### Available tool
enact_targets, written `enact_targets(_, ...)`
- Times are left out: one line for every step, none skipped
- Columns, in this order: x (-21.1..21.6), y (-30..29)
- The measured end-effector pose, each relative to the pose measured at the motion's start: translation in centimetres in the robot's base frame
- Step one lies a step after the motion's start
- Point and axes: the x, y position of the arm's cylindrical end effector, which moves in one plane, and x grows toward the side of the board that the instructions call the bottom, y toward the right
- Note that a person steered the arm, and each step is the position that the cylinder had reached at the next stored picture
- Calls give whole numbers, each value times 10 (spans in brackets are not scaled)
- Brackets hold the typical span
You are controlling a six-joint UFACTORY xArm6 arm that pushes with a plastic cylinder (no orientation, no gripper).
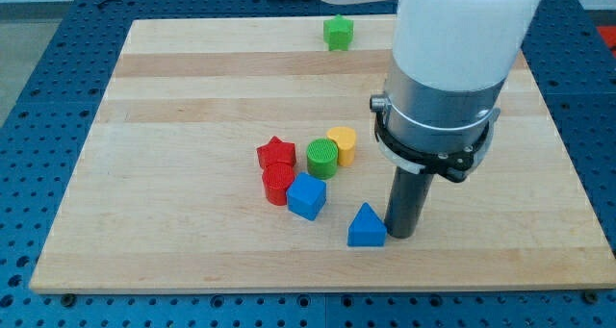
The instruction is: Slide the blue triangle a bit up
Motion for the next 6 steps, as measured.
enact_targets(-9, -7)
enact_targets(-38, -15)
enact_targets(-38, -15)
enact_targets(-12, 28)
enact_targets(42, 31)
enact_targets(45, 31)
